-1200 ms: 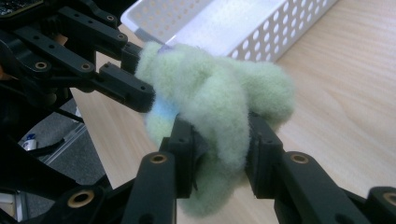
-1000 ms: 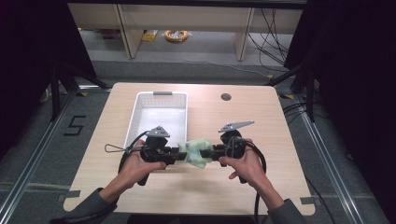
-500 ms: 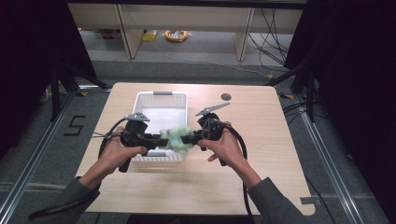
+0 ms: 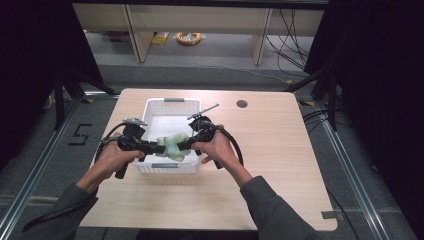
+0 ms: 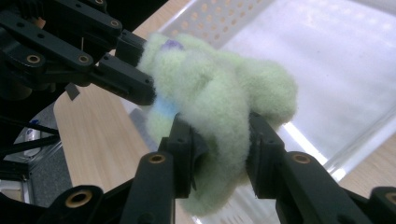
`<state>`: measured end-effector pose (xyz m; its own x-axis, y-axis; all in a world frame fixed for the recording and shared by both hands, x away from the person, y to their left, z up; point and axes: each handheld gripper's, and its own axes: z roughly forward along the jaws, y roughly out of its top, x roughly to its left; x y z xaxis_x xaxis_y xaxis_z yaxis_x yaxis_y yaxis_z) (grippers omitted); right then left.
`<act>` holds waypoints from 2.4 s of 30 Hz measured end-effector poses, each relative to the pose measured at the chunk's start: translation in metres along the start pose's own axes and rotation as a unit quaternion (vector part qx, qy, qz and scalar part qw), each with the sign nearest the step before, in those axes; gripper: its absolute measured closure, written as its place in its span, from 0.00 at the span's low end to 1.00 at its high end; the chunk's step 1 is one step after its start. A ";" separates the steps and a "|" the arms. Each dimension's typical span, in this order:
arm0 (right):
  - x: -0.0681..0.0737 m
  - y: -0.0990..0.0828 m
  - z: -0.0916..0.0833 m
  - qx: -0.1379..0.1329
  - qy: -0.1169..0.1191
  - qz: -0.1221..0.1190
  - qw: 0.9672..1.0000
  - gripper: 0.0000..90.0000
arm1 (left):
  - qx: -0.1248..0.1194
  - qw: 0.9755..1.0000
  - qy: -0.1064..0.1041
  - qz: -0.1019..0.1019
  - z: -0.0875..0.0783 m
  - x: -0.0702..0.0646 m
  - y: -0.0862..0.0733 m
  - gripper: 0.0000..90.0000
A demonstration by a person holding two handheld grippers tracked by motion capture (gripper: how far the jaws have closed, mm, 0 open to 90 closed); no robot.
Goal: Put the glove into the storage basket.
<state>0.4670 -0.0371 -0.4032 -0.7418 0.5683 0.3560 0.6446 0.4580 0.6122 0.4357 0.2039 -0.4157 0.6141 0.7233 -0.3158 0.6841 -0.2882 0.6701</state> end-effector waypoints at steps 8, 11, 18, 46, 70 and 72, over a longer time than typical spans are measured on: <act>-0.011 0.002 0.023 0.029 -0.005 0.016 0.999 0.74 | 0.020 1.000 0.007 -0.013 0.014 0.015 -0.005 0.78; -0.015 0.003 0.030 0.036 -0.005 0.019 0.999 0.73 | 0.027 0.999 0.008 -0.021 0.018 0.021 -0.007 0.77; -0.018 0.004 0.046 0.071 -0.003 0.031 0.997 0.73 | 0.052 0.998 0.014 -0.025 0.026 0.029 -0.011 0.77; -0.004 0.017 0.049 0.099 -0.086 -0.042 0.991 0.57 | 0.072 0.995 0.069 -0.022 0.026 0.030 0.001 0.52; 0.007 -0.009 -0.020 0.022 -0.067 -0.061 0.996 0.46 | -0.010 0.999 0.045 0.020 0.005 -0.029 -0.002 0.33; 0.005 -0.014 -0.025 0.011 -0.070 -0.065 0.995 0.45 | -0.016 0.999 0.037 0.018 0.006 -0.032 -0.004 0.32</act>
<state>0.4500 -0.0573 -0.3923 -0.7872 0.5924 0.1716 0.5497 0.5477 0.6308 0.4156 0.1778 -0.4122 0.6062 0.7580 -0.2408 0.6484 -0.2956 0.7016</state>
